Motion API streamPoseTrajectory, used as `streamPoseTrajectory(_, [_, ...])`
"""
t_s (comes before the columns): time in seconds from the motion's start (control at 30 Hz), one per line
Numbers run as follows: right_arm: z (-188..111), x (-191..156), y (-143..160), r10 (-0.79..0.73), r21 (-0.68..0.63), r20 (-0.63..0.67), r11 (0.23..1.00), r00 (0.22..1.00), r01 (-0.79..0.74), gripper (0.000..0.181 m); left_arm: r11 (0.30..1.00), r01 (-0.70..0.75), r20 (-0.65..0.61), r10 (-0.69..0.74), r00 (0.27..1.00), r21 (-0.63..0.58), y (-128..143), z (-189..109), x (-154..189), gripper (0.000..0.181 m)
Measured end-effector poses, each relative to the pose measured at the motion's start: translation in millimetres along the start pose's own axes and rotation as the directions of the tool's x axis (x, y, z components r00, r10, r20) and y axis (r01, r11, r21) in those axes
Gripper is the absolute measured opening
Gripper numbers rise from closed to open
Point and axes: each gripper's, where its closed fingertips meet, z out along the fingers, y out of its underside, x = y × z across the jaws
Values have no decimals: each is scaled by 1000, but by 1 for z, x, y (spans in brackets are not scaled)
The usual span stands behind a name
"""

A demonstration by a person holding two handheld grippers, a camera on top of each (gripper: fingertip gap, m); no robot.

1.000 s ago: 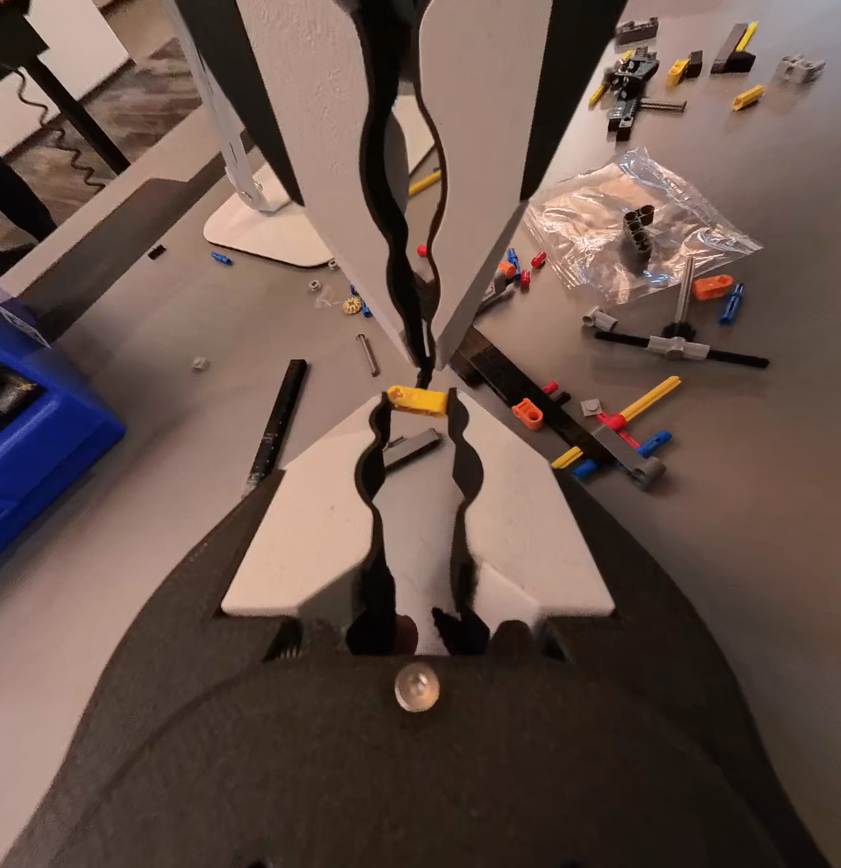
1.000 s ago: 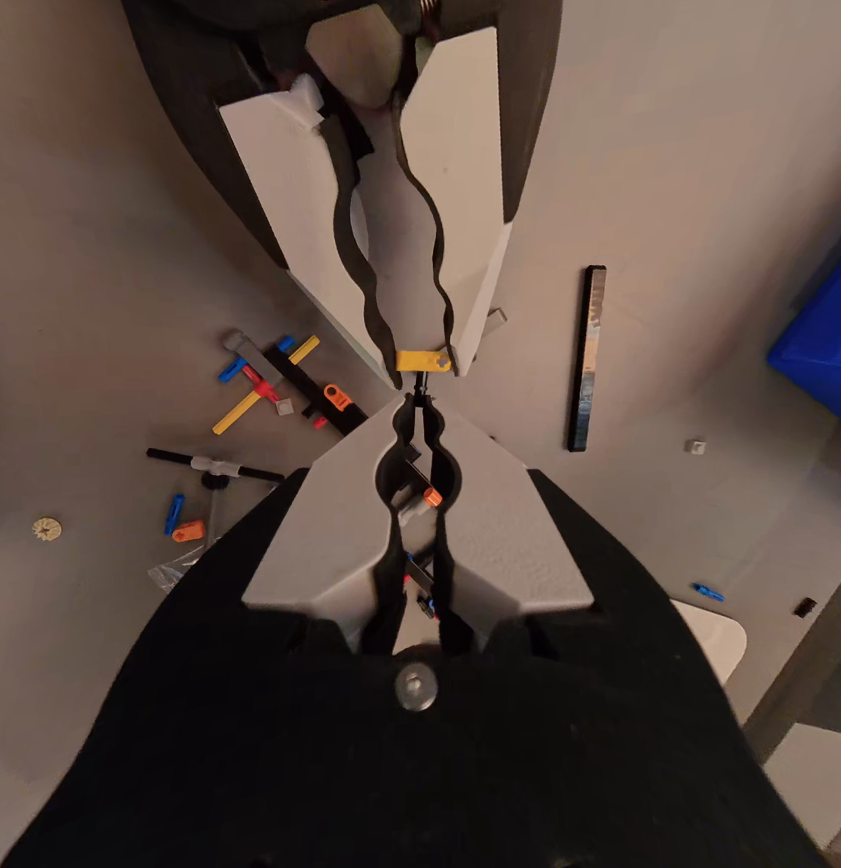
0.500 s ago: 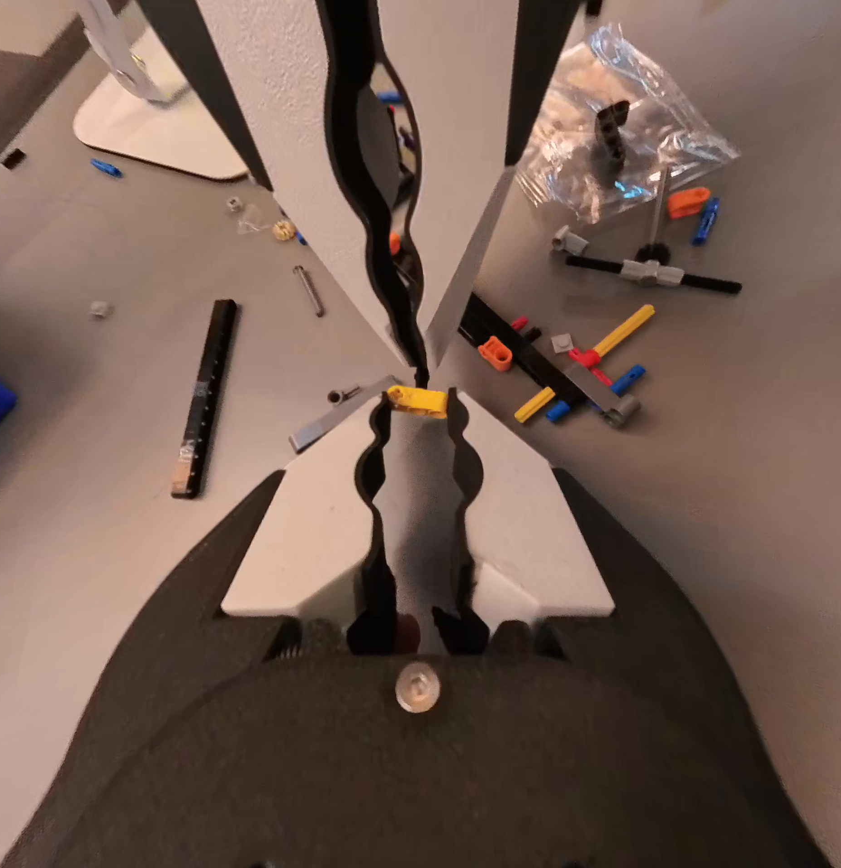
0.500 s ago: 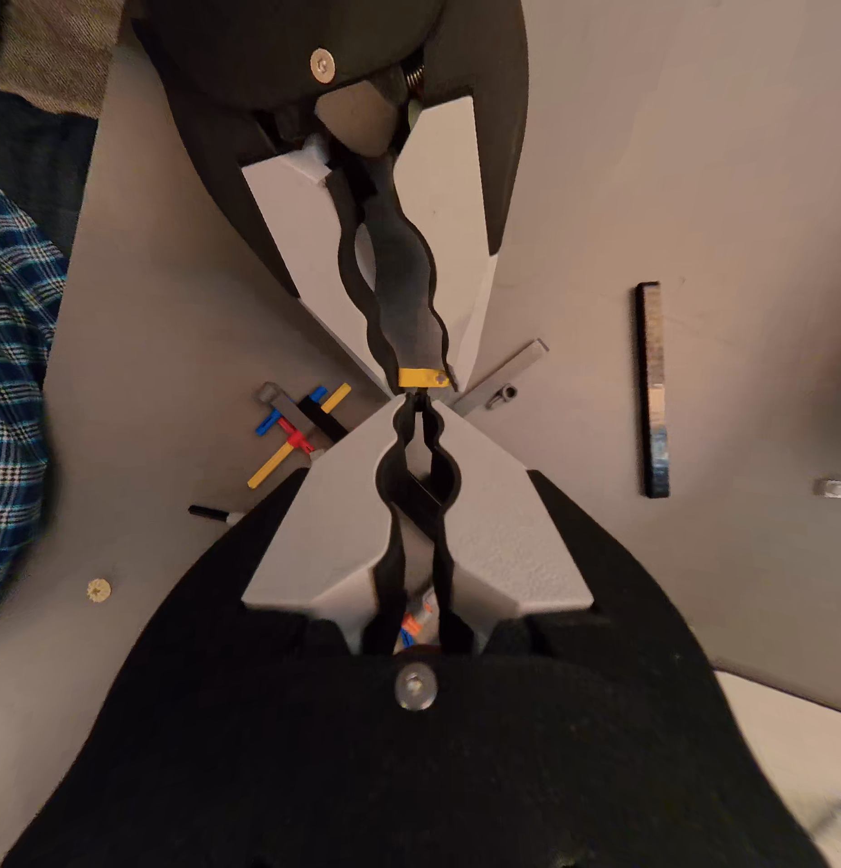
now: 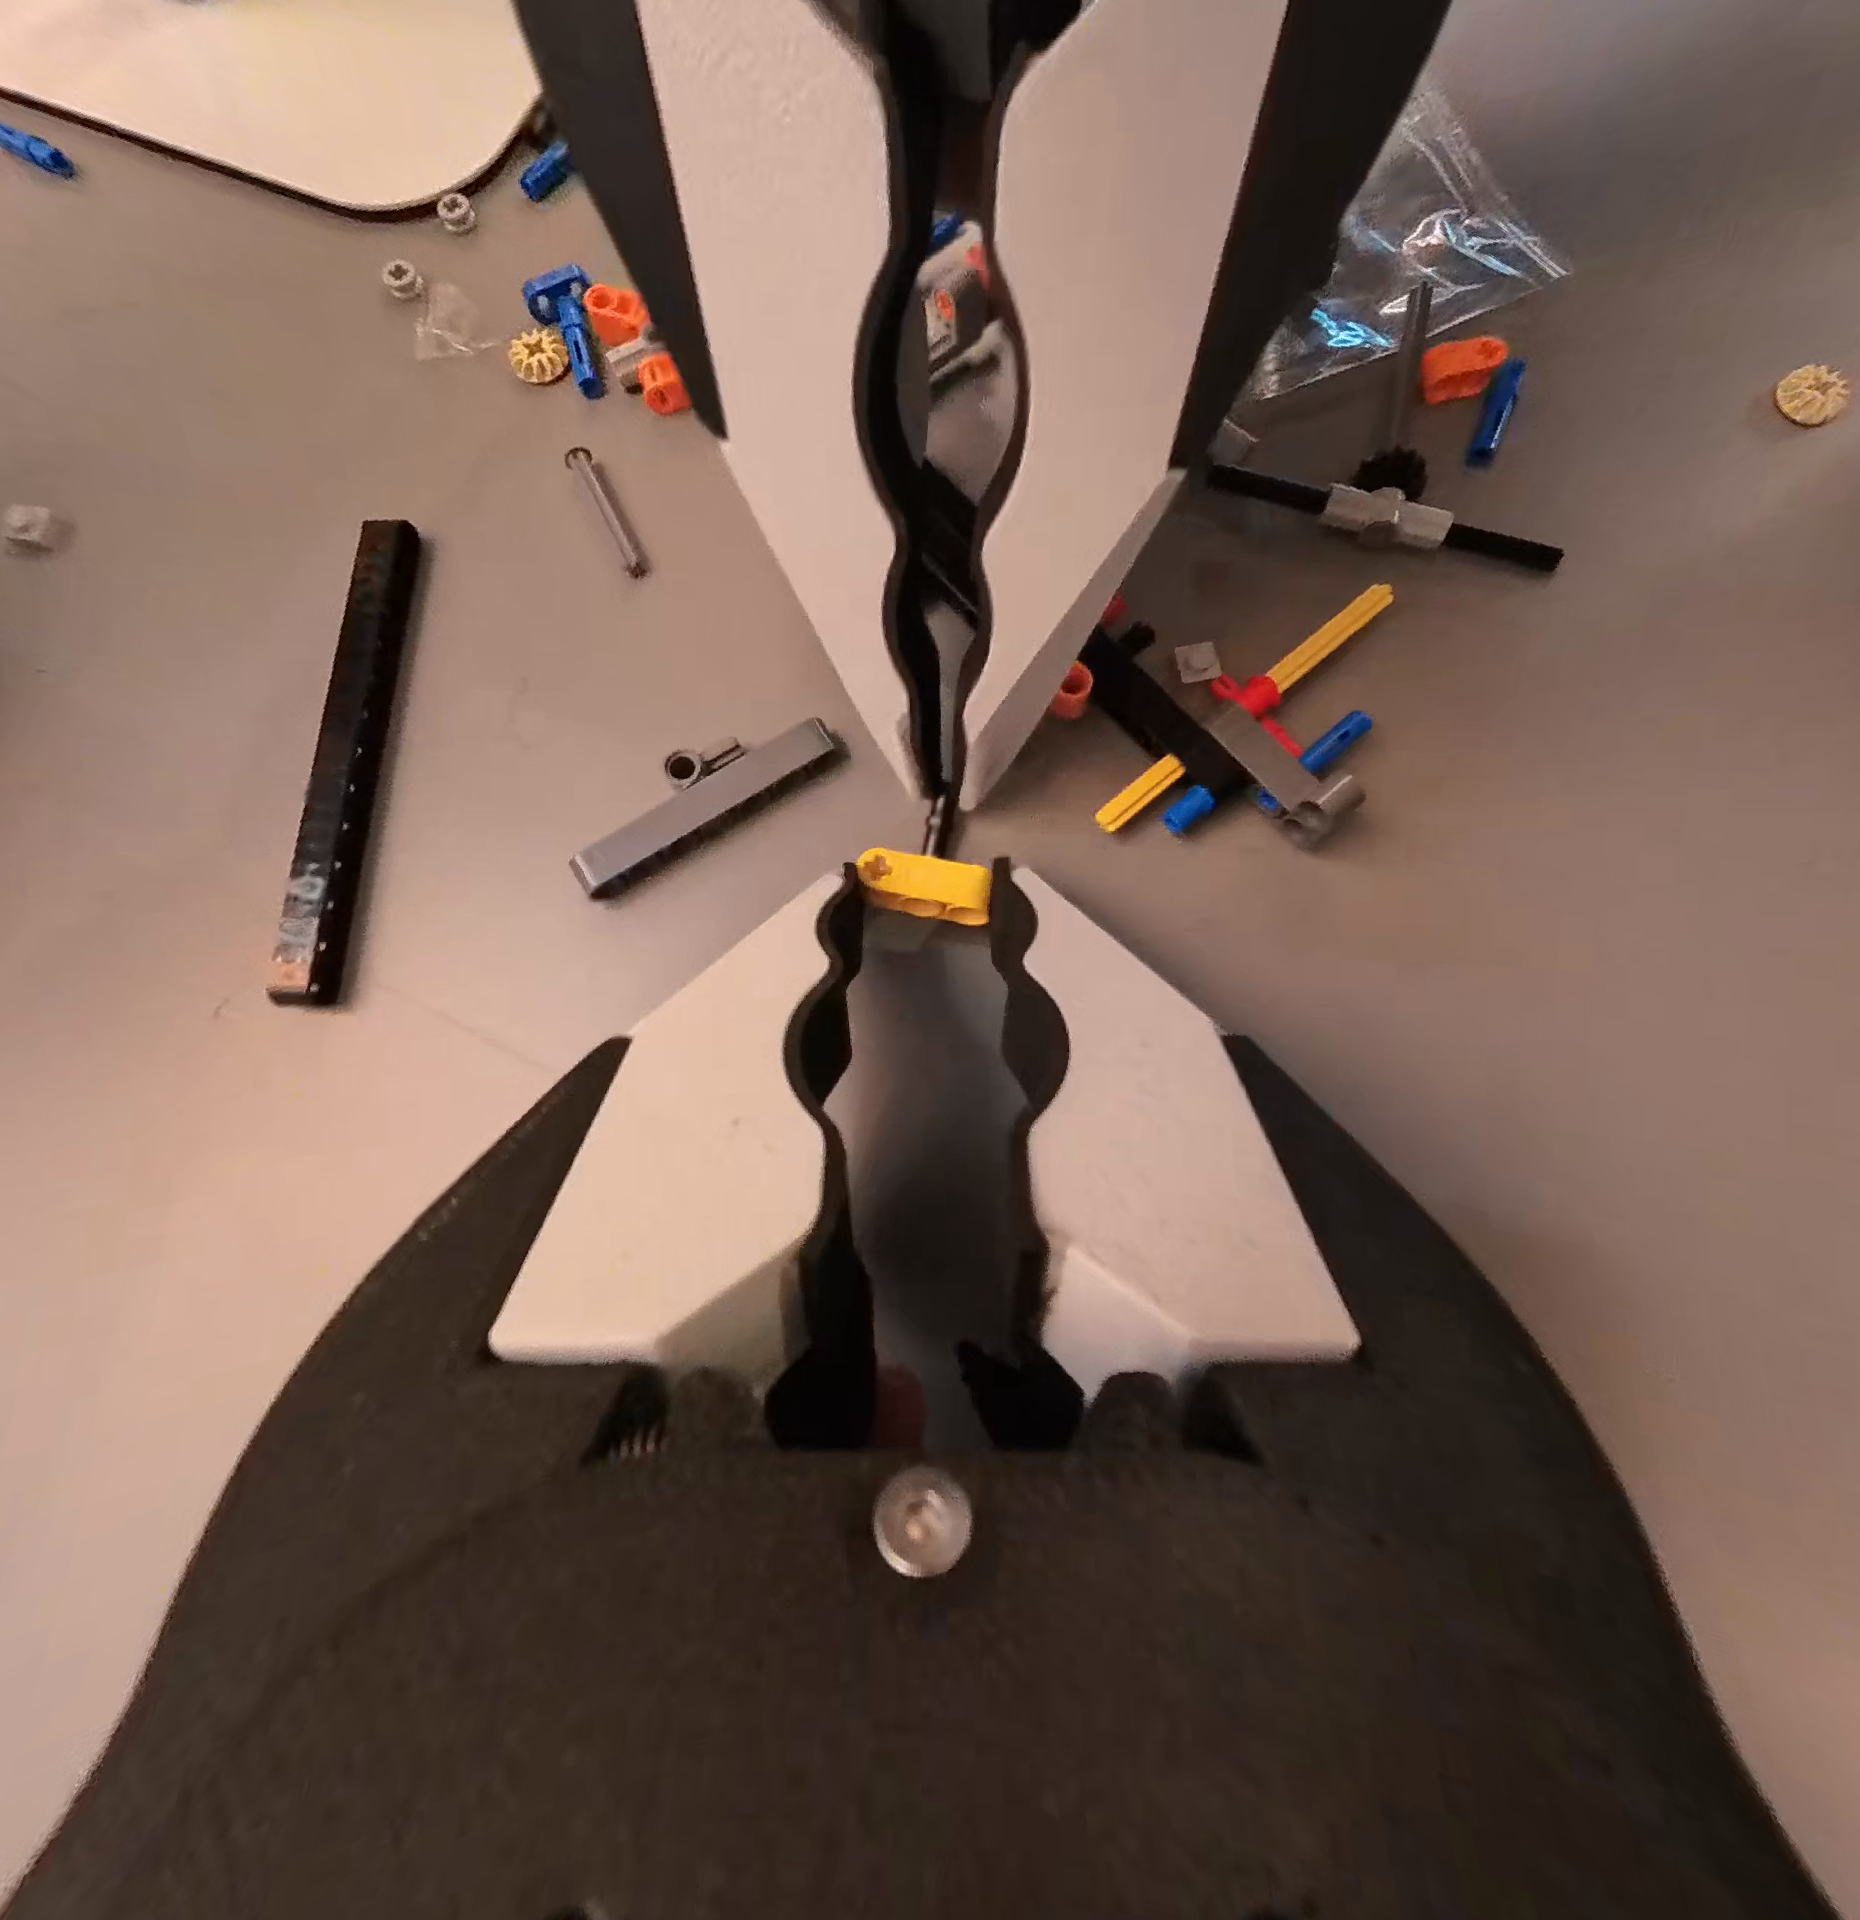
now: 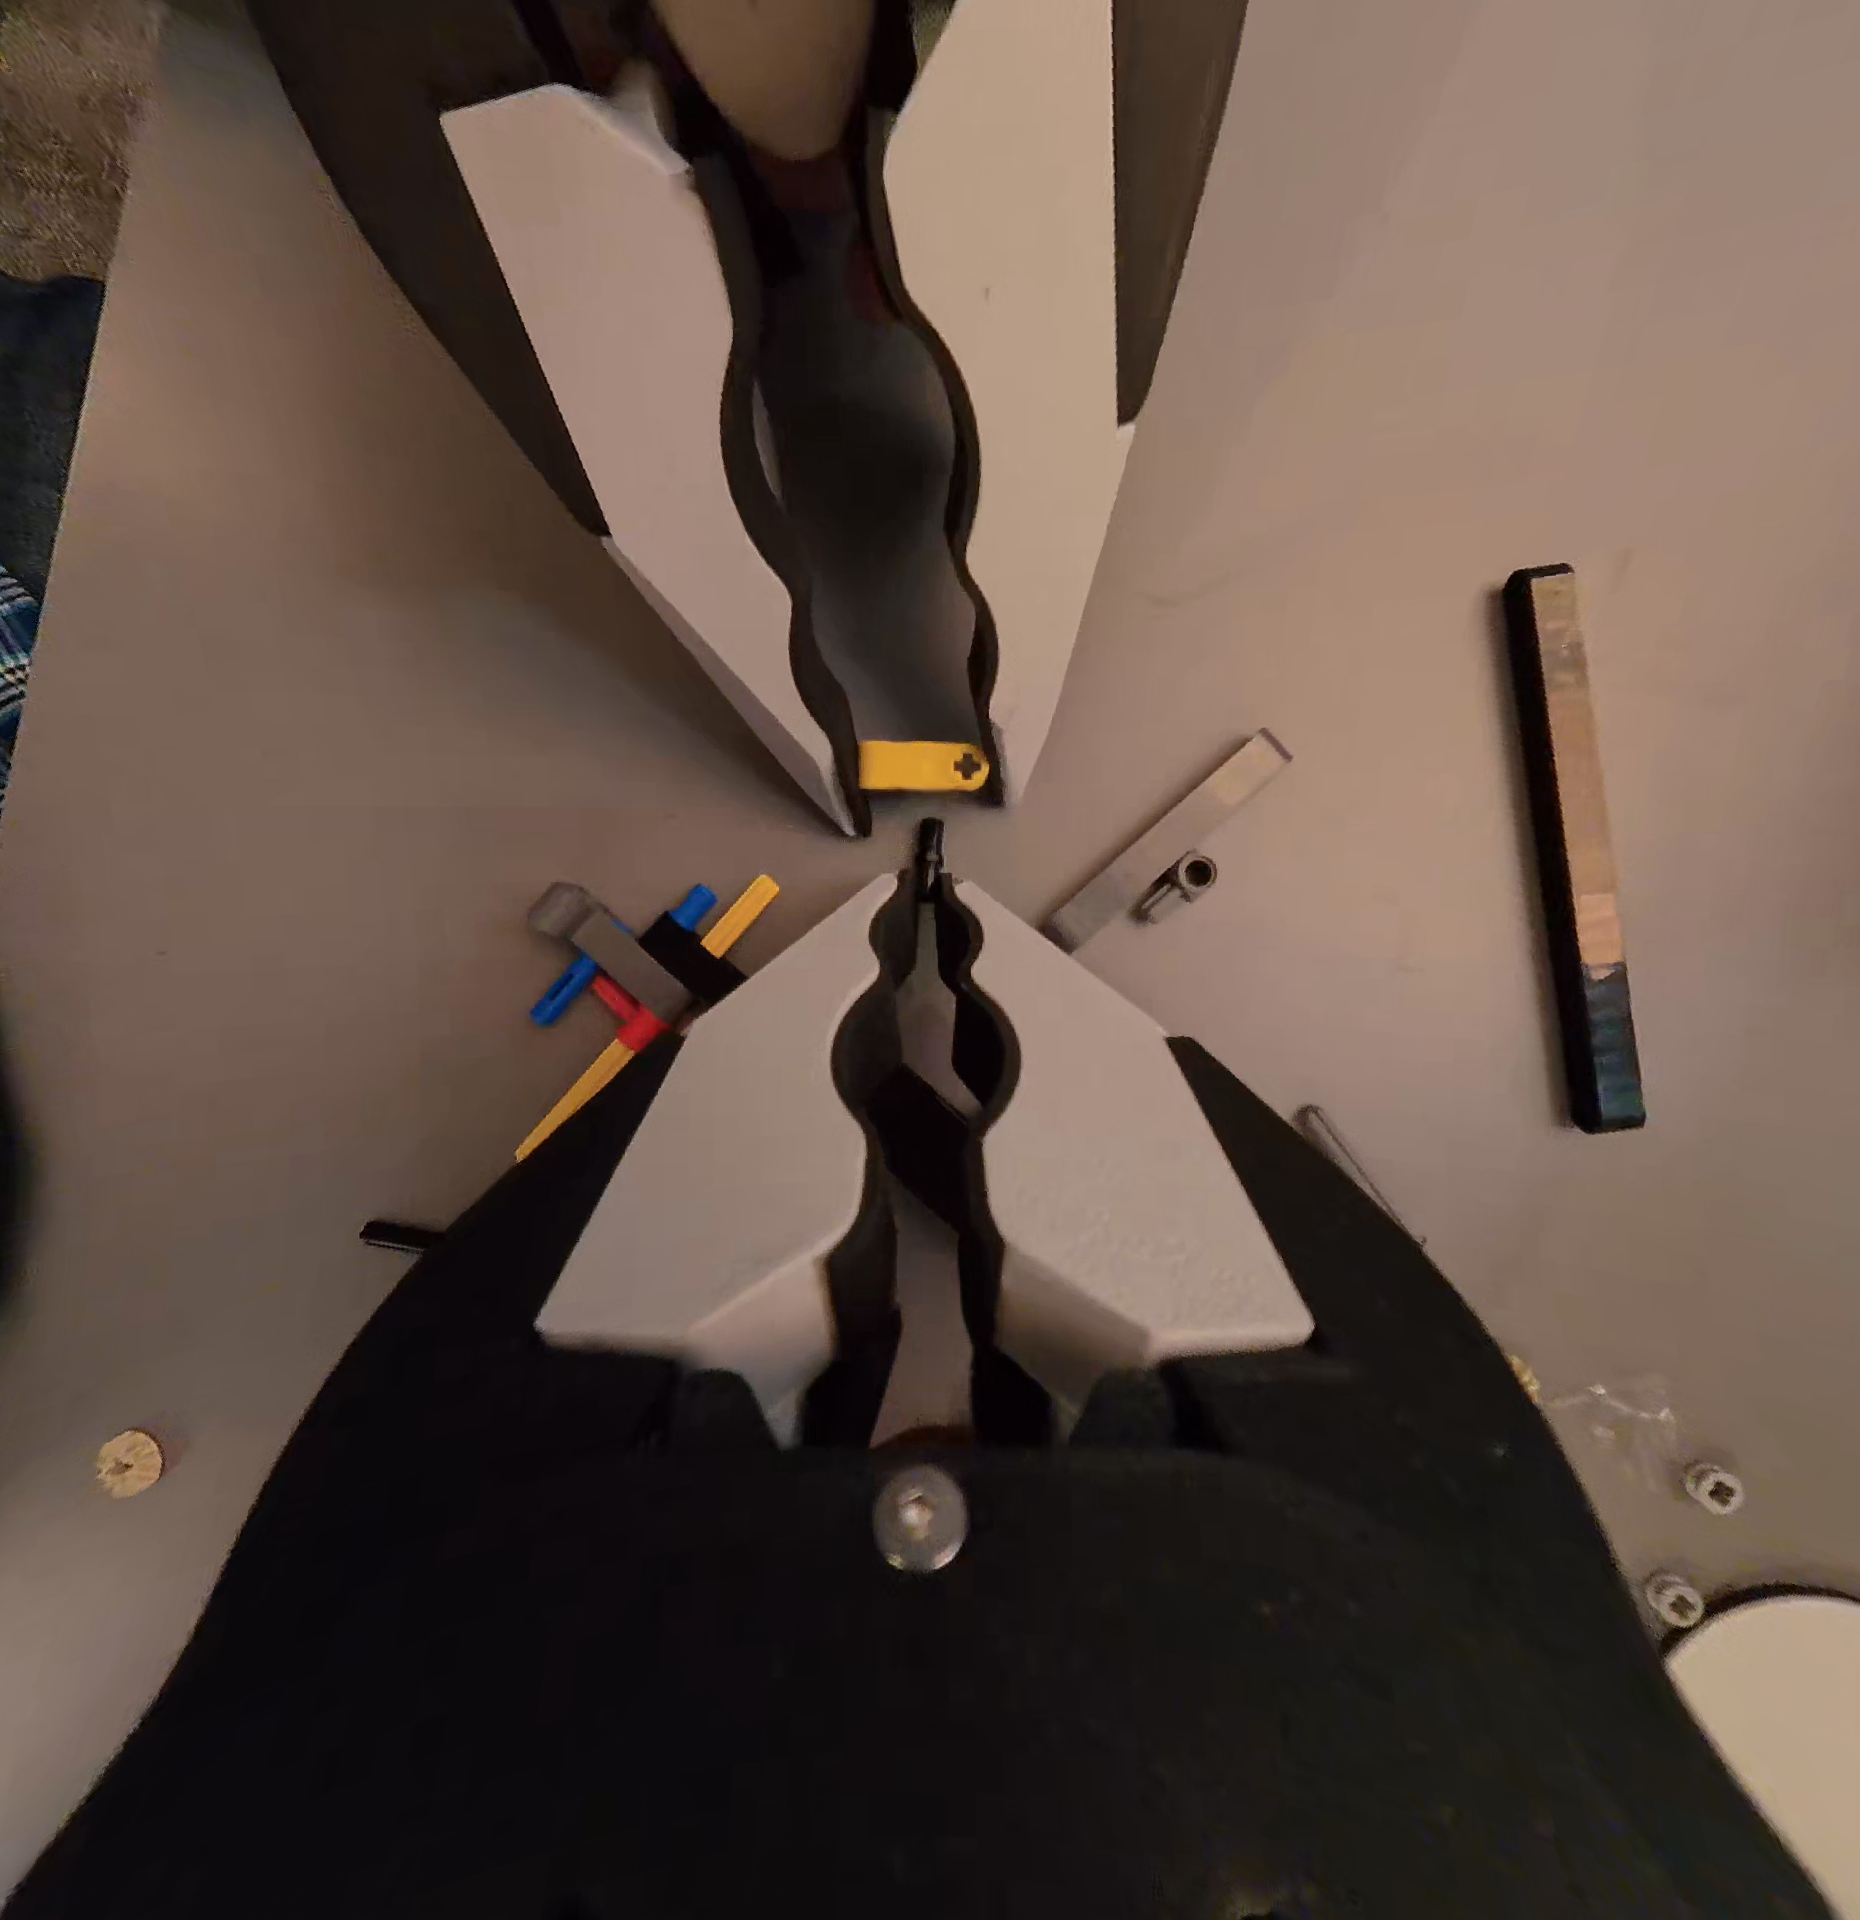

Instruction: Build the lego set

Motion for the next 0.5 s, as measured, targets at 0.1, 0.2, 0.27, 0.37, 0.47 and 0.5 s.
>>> streamPoseTrajectory(0.1, [-4, -3, -4, 21, 47, 12, 999, 1000, -22, 1, 1000, 17, 0, -17, 1000, 12, 1, -4, -2, 22])
streamPoseTrajectory(0.2, [-15, -4, -17, 52, 139, 28, 989, 998, -55, 1, 995, 49, -20, -47, 999, 89, -8, -12, -3, 22])
streamPoseTrajectory(0.27, [-23, -3, -24, 63, 199, 35, 978, 997, -69, 1, 989, 61, -30, -57, 998, 135, -13, -17, -3, 22])
streamPoseTrajectory(0.37, [-34, -5, -35, 82, 283, 55, 954, 995, -94, 0, 963, 113, -70, -99, 993, 246, -27, -29, -1, 22])
streamPoseTrajectory(0.47, [-42, -6, -42, 96, 333, 62, 936, 993, -112, 0, 934, 144, -101, -117, 988, 328, -37, -38, 0, 22])
streamPoseTrajectory(0.5, [-44, -7, -44, 96, 342, 60, 933, 994, -111, 1, 927, 149, -109, -118, 987, 345, -39, -40, 1, 22])
